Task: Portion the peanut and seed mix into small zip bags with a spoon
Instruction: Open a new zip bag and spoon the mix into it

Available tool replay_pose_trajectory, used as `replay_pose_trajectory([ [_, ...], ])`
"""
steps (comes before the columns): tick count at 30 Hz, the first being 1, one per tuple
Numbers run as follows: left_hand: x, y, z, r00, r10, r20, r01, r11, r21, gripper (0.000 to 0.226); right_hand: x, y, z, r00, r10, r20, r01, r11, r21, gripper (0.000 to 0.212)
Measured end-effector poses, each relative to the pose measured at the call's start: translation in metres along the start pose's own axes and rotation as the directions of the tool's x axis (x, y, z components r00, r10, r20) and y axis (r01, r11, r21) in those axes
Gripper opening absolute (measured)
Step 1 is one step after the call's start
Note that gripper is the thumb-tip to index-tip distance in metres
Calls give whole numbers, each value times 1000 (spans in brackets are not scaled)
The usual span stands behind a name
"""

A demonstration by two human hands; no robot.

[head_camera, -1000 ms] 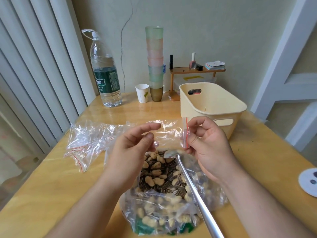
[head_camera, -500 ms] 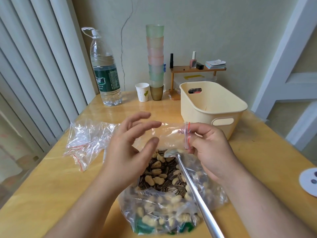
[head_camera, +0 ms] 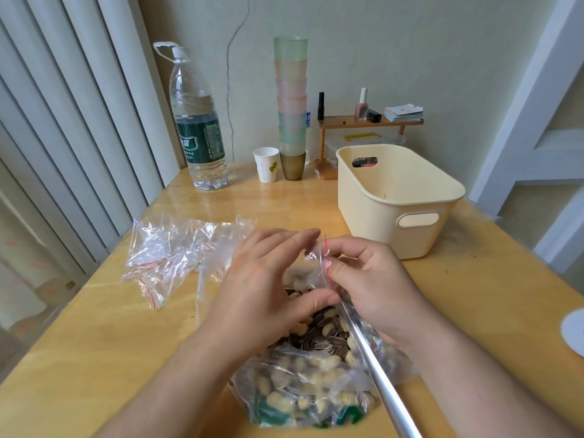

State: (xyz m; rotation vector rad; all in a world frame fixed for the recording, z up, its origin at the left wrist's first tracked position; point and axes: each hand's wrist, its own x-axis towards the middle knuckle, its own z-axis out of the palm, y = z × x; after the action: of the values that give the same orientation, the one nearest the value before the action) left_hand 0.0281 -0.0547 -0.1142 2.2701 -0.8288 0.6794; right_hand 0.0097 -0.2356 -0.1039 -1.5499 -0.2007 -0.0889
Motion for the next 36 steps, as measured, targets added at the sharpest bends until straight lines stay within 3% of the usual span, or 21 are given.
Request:
replay_pose_trajectory([
  [10, -1, 1, -3, 999, 34, 5, -34, 999, 16, 86, -1, -1, 0, 1000, -3, 11, 3, 1000, 5, 22],
  [13, -1, 3, -3, 1000, 7, -14, -7, 1000, -10, 78, -1, 0, -1, 1000, -2, -7, 2, 1000, 5, 29],
  [18, -1, 4, -5, 998, -51, -28, 47, 991, -125, 61, 0, 3, -3, 1000, -1, -10, 1, 1000, -21, 19],
  [23, -1, 3, -6, 997, -72, -2, 71, 985, -155, 73, -1, 2, -5, 999, -46, 21, 48, 991, -123, 17],
  [26, 0, 3, -7, 998, -61, 18, 63, 985, -161, 66, -1, 3, -4, 997, -57, 50, 64, 989, -135, 17],
  [31, 1, 6, -9, 993, -122, 1, 118, 963, -241, 49, 0, -5, -11, 995, -93, 32, 95, 991, -96, 15],
  [36, 2, 3, -12, 979, -203, 19, 197, 919, -342, 49, 6, -5, -20, 995, -97, 5, 97, 995, -20, 15],
])
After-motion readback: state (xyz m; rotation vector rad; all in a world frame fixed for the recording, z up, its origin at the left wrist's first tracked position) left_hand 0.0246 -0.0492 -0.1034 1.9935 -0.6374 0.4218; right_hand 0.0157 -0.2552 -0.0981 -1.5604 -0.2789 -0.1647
